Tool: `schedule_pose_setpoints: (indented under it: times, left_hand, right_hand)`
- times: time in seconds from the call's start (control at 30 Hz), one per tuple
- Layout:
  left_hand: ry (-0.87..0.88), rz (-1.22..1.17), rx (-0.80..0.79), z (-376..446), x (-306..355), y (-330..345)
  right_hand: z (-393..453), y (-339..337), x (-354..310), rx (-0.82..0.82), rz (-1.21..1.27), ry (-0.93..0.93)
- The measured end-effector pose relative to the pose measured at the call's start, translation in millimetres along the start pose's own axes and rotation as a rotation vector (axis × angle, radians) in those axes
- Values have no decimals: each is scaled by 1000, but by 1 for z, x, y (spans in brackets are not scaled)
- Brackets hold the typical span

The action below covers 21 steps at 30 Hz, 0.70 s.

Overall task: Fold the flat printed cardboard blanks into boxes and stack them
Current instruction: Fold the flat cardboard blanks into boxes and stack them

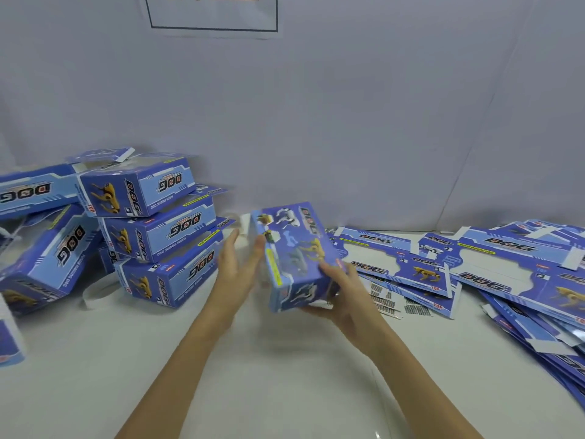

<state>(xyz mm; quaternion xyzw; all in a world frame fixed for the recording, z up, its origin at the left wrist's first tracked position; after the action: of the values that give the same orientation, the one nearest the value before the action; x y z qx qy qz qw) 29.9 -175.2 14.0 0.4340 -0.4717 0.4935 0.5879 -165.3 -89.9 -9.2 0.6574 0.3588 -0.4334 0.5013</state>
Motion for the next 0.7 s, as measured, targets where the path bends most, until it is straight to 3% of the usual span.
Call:
schedule_pose_setpoints:
  times: [0.07,0.13,0.2,0.27,0.33,0.43,0.53,0.7]
  left_hand:
    - [-112,-290,-52,-1,-3,0]
    - [-97,-319,-13,2,2,-12]
    - [-84,-360,-32,6,6,-18]
    - [-80,-443,-163,3,8,-8]
    - [-92,-485,-317,-7,10,12]
    - [-71,-376,-417,-14,7,31]
    - [-16,-178,-330,-11,4,27]
    - [47,-150,-279,-8,3,26]
  right_hand:
    - [-6,14,11,-182,-206,72]
    - [-10,20,17,-285,-402,48]
    - [-7,20,6,-211,-381,-103]
    - [-5,15,-10,-94,-300,-267]
    - [-2,13,-15,-98,-240,-327]
    - [-1,5,-14,-55,-254,-338]
    - [1,-5,-16,-41,-240,-328]
    - [2,-3,-16,-42,-254,-293]
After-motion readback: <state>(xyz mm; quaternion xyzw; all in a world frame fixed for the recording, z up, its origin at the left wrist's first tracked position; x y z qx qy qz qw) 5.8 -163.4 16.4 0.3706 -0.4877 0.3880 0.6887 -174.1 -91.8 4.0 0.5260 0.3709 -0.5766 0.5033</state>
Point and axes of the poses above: each hand's wrist, its own z-axis towards the middle knuckle, its own y-axis out of the palm, x = y × z, the point moved 7 cm from there along z, towards the middle knuckle, and after that the axes turned 3 degrees about -z, right-handed, at the moved point
